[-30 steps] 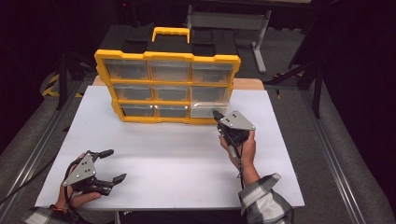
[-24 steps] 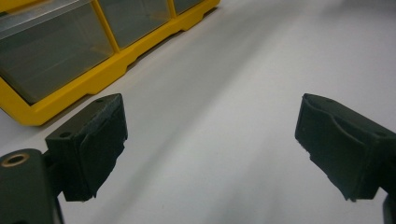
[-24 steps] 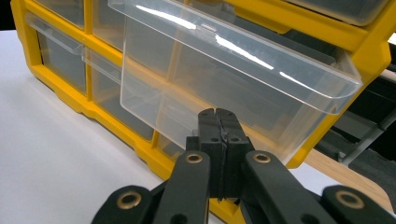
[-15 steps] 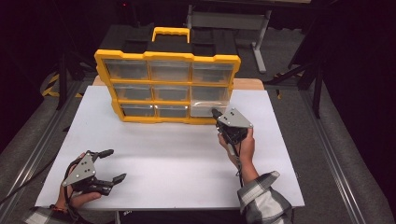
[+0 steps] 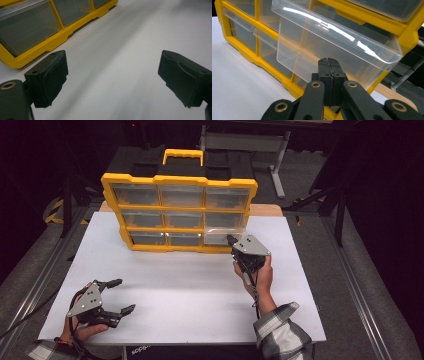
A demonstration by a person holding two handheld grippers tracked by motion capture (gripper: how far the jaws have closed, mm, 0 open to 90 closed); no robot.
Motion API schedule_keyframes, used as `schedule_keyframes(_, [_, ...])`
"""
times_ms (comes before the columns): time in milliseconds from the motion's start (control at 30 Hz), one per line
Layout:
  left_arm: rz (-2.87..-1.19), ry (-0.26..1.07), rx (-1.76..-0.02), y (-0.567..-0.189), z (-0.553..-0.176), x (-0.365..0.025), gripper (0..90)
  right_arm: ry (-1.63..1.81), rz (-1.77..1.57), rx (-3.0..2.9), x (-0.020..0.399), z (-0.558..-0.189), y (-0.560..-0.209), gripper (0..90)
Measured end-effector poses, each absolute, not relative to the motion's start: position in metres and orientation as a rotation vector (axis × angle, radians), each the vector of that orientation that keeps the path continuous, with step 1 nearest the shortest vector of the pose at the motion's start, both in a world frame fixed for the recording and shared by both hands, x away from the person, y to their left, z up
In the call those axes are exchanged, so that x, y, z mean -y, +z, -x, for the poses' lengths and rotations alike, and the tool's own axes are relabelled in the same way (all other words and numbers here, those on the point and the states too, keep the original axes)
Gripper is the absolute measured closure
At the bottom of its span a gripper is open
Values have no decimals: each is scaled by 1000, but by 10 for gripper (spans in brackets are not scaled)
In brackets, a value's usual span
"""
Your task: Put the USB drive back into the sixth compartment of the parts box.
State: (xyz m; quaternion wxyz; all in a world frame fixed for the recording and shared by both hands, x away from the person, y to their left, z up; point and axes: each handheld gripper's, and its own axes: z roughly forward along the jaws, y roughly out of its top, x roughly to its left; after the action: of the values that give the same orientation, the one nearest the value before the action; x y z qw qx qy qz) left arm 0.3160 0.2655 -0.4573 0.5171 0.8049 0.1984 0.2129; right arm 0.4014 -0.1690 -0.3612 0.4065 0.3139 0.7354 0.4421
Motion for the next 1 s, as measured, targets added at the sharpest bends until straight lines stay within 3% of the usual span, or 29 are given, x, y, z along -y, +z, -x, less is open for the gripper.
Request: schedule_keyframes(1000, [-1929,523,-493,-458,-313,-269,102,1110,-780,-1836,170,-404,-350,900])
